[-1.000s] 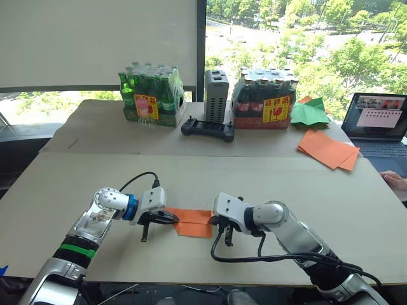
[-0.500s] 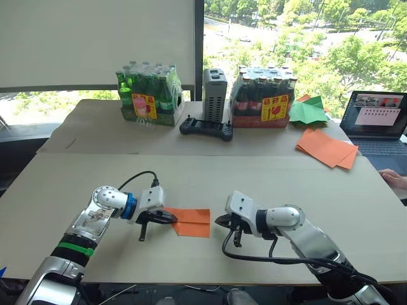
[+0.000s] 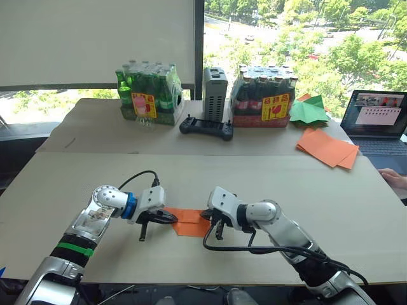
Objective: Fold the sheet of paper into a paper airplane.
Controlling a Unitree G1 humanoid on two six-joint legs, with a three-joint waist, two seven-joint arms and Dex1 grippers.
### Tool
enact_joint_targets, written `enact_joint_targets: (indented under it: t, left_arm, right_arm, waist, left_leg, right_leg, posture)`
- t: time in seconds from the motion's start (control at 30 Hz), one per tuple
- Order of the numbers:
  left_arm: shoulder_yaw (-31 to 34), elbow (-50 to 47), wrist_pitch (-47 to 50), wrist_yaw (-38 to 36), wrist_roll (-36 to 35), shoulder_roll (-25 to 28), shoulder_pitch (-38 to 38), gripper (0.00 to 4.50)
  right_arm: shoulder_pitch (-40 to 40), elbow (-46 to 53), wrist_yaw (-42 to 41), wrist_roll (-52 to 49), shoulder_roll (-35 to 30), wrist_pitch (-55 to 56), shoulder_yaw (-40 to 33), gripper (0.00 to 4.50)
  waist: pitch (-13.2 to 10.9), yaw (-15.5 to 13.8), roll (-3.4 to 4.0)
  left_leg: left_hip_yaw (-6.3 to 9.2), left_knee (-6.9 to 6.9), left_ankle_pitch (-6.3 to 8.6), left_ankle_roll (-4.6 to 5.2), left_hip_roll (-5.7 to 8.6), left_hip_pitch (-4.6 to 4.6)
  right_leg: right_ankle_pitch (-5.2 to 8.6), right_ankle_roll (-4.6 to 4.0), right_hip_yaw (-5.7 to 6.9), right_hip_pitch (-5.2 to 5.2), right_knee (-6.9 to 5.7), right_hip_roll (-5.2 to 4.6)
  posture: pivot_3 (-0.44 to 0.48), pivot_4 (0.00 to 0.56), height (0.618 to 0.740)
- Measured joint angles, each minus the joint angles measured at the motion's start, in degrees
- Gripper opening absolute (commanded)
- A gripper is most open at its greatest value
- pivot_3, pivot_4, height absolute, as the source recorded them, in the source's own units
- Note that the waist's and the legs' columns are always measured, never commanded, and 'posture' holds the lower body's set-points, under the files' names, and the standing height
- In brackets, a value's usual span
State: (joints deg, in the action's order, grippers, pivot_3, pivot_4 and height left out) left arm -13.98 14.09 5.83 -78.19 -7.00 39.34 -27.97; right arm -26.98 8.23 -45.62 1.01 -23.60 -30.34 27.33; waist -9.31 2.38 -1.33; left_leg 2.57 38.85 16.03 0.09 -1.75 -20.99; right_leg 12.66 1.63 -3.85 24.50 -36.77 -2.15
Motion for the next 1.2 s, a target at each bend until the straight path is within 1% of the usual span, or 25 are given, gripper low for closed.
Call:
enact_joint_targets:
  t: [0.23, 0.33, 0.5, 0.63, 0.73, 0.8, 0.87, 0.97, 1.07, 1.13, 1.2]
  left_arm:
    - [-1.1, -2.1, 3.0, 1.0, 0.0, -3.6, -0.1, 0.00]
    - [-1.8, -2.1, 2.9, 1.3, 0.2, -4.2, -0.1, 0.00]
    - [-2.6, -0.6, 0.4, 1.5, 0.8, -4.3, -0.4, 0.00]
    - [-2.7, 0.0, -0.9, 1.3, 0.9, -3.4, -0.4, 0.00]
    - [-2.7, 0.0, -0.6, 1.3, 0.9, -3.0, -0.5, 0.00]
    - [-2.6, 0.4, -0.5, 1.4, 0.8, -2.8, -0.6, 0.00]
    - [-2.0, 0.5, 1.0, 1.5, 0.0, -2.8, -0.6, 0.00]
    - [-0.2, -0.2, 5.9, 1.8, -2.4, -3.2, -0.6, 0.00]
    - [1.3, -3.7, 10.9, 2.0, -5.5, -4.0, -0.7, 0.00]
    - [1.4, -4.6, 11.6, 2.4, -5.8, -4.2, -0.9, 0.00]
    - [1.1, -4.1, 10.6, 2.9, -4.4, -4.0, -0.9, 0.00]
  right_arm:
    - [-0.2, 0.2, -0.5, 1.3, -0.6, 0.5, 1.5, 0.05]
    - [-0.2, 0.4, -0.5, 1.7, -0.6, 0.5, 1.6, 0.05]
    - [-0.3, 0.6, -0.5, 2.2, -0.6, -0.2, 1.7, 0.05]
    - [-0.3, 0.9, -0.6, 2.3, -0.6, -0.5, 1.9, 0.05]
    - [-0.3, 1.3, -0.6, 2.3, -0.6, -1.2, 2.2, 0.05]
    - [-0.3, 1.3, -0.6, 2.3, -0.6, -1.3, 2.5, 0.05]
    - [-0.3, 1.3, -0.6, 2.3, -0.6, -1.3, 2.6, 0.05]
    - [-0.3, 1.3, -1.0, 2.3, -0.6, -1.3, 2.6, 0.05]
    - [-0.6, 1.2, -1.5, 2.6, -0.6, -1.3, 2.6, 0.05]
    - [-0.6, 1.1, -1.5, 2.8, -0.3, -1.3, 2.7, 0.05]
    - [-0.6, 1.1, -1.5, 2.9, -0.2, -1.3, 2.7, 0.05]
  waist:
    - [0.0, 0.1, 0.00]
    - [0.0, 0.1, 0.00]
    - [0.0, 0.1, 0.00]
    - [0.0, 0.2, 0.00]
    - [0.0, 0.3, 0.00]
    - [0.0, 0.3, 0.00]
    - [0.0, 0.3, 0.00]
    - [0.0, 0.3, 0.00]
    - [0.0, 0.3, 0.00]
    - [0.0, 0.4, 0.00]
    - [0.0, 0.4, 0.00]
  left_leg:
    - [0.02, 0.00, 0.00, 0.00, 0.00, 0.01]
    - [0.02, 0.01, 0.00, 0.00, 0.00, 0.03]
    - [0.02, 0.00, 0.00, 0.00, 0.00, 0.19]
    - [0.01, -0.02, 0.00, 0.00, 0.00, 0.33]
    - [0.01, -0.03, 0.00, 0.00, -0.02, 0.43]
    - [0.02, -0.03, 0.00, 0.00, -0.02, 0.47]
    - [0.01, -0.02, 0.00, 0.00, -0.02, 0.46]
    - [0.02, -0.02, 0.00, 0.00, -0.02, 0.43]
    - [0.02, -0.03, 0.00, 0.00, -0.03, 0.42]
    - [0.02, -0.04, 0.00, 0.00, -0.03, 0.44]
    - [0.02, -0.05, 0.00, 0.00, -0.03, 0.45]
  right_leg:
    - [0.00, 0.00, 0.02, -0.02, -0.01, 0.01]
    - [0.00, 0.00, 0.02, -0.03, -0.01, 0.00]
    - [0.00, 0.00, 0.02, -0.19, 0.00, 0.00]
    - [0.02, 0.03, 0.02, -0.28, -0.03, 0.01]
    - [0.24, 0.36, 0.02, -0.33, -0.07, 0.04]
    - [0.26, 0.38, 0.02, -0.36, -0.11, 0.04]
    - [0.26, 0.38, 0.01, -0.34, -0.14, 0.04]
    - [0.27, 0.39, 0.01, -0.31, -0.15, 0.04]
    - [0.26, 0.38, 0.01, -0.31, -0.13, 0.04]
    - [0.26, 0.38, 0.01, -0.31, -0.14, 0.05]
    - [0.27, 0.36, 0.01, -0.31, -0.14, 0.06]
  posture:
    - [0.000, 0.150, 0.733]
    - [0.000, 0.150, 0.733]
    - [0.000, 0.150, 0.733]
    - [0.000, 0.150, 0.733]
    - [0.000, 0.150, 0.733]
    - [0.000, 0.150, 0.733]
    - [0.000, 0.150, 0.733]
    - [0.000, 0.150, 0.733]
    - [0.000, 0.150, 0.733]
    - [0.000, 0.150, 0.733]
    - [0.000, 0.150, 0.733]
